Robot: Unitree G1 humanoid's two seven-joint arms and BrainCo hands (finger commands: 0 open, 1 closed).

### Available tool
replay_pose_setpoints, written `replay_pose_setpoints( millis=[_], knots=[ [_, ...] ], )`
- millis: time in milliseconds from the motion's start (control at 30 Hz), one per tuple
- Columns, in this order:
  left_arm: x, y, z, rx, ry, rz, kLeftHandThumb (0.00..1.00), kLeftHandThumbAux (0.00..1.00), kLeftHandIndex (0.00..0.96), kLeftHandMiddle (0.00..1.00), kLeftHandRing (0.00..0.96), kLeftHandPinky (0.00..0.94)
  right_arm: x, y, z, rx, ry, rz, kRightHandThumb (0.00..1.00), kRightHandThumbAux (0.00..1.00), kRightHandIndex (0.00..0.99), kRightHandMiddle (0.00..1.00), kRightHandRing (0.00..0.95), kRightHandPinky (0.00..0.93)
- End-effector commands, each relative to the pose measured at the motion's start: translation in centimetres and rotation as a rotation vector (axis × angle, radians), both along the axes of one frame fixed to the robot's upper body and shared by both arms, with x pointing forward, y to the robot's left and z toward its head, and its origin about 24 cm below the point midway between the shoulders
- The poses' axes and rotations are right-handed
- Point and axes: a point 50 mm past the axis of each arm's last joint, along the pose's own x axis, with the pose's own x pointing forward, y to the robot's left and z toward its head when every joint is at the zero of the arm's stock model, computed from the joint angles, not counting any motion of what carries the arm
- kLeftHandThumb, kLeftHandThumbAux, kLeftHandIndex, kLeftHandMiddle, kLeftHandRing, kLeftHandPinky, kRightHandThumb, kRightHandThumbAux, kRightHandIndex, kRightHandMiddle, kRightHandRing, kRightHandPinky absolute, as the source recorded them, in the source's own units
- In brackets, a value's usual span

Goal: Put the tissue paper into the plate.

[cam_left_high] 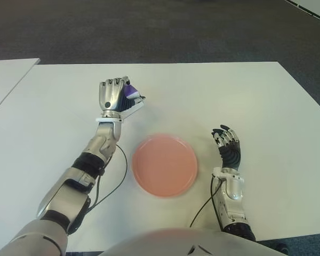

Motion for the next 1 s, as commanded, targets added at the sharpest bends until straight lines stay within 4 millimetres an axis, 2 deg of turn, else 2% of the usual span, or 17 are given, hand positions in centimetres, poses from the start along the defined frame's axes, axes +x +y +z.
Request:
replay_pose_setpoints(
  millis=[33, 367, 733, 933, 1000],
  knots=[
    [-0.3, 0.3, 0.7, 0.021, -0.003, -0.009, 0.757, 0.693, 0.445, 0.872, 0.868, 0.835, -1.6, 1.3, -2.9, 0.076, 0.155, -0.017, 0.361, 0.756, 0.271, 0.431, 0.395, 0.295],
    [-0.9, 0.0, 1.9, 0.07, -0.041, -0.023, 0.756, 0.693, 0.444, 0.899, 0.896, 0.891, -1.6, 1.5, -3.1, 0.074, 0.167, -0.009, 0.371, 0.753, 0.245, 0.422, 0.385, 0.297],
    [-2.2, -0.6, 2.5, 0.083, -0.077, -0.05, 0.754, 0.693, 0.444, 0.924, 0.911, 0.897, -1.7, 1.9, -3.2, 0.062, 0.182, -0.005, 0.349, 0.739, 0.245, 0.407, 0.376, 0.315],
    [-4.8, -2.7, 3.1, 0.091, -0.097, -0.109, 0.753, 0.693, 0.444, 0.922, 0.904, 0.889, -1.8, 2.1, -3.3, 0.061, 0.19, -0.011, 0.352, 0.749, 0.251, 0.407, 0.376, 0.316],
    [-5.2, -2.9, 3.2, 0.093, -0.096, -0.113, 0.753, 0.692, 0.444, 0.921, 0.904, 0.888, -1.8, 2.2, -3.4, 0.061, 0.191, -0.011, 0.352, 0.751, 0.251, 0.408, 0.376, 0.316]
  ],
)
